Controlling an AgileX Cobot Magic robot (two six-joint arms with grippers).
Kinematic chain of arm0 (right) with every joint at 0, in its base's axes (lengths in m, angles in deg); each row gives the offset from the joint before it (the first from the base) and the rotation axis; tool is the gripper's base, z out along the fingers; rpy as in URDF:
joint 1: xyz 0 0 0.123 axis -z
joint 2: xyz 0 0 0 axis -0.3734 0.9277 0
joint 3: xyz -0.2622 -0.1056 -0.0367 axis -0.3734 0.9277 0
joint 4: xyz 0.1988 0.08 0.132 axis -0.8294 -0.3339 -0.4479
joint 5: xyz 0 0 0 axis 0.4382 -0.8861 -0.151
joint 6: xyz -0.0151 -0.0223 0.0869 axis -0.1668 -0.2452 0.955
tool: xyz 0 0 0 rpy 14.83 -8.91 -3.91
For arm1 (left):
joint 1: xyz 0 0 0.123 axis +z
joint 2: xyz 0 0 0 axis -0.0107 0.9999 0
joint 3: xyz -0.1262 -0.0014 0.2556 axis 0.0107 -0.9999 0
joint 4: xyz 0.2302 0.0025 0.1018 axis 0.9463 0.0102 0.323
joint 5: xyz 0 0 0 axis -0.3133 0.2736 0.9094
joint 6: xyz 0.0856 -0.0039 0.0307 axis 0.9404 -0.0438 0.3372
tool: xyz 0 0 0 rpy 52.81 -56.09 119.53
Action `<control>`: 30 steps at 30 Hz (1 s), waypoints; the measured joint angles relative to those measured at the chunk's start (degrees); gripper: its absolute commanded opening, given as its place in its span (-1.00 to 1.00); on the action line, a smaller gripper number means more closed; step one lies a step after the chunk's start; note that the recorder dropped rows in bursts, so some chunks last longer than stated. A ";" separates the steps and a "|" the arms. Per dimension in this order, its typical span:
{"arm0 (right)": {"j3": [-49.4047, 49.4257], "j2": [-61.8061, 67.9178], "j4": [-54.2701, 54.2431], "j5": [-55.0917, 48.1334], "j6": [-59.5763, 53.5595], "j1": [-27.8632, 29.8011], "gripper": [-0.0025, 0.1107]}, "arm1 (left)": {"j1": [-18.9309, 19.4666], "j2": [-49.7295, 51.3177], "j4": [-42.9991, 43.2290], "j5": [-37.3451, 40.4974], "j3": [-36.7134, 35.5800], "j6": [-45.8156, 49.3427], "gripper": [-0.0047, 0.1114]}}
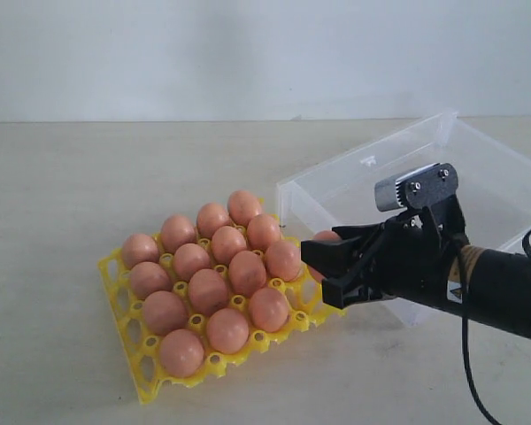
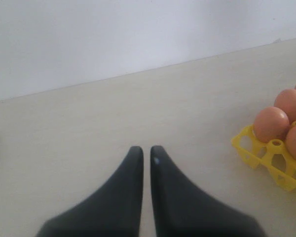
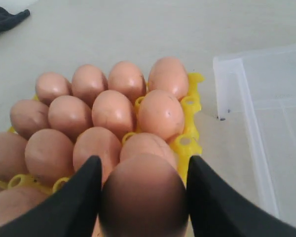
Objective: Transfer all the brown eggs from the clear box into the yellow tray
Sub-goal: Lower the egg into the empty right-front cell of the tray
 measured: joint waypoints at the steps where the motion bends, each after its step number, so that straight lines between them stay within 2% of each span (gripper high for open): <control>1: -0.70 0.00 0.00 -0.36 -0.02 0.00 -0.96 | 0.00 0.00 0.00 0.00 0.00 0.00 -0.85; 8: -4.69 4.01 2.46 -1.71 0.45 0.00 -0.96 | 0.00 0.00 0.00 0.00 0.00 0.00 -0.85; 17: -5.00 4.78 9.50 -2.43 3.07 0.00 -0.96 | 0.00 0.00 0.00 0.00 0.00 0.00 -0.85; 30: -6.22 9.50 9.50 -0.95 3.28 0.00 -0.96 | 0.00 0.00 0.00 0.00 0.00 0.00 -0.85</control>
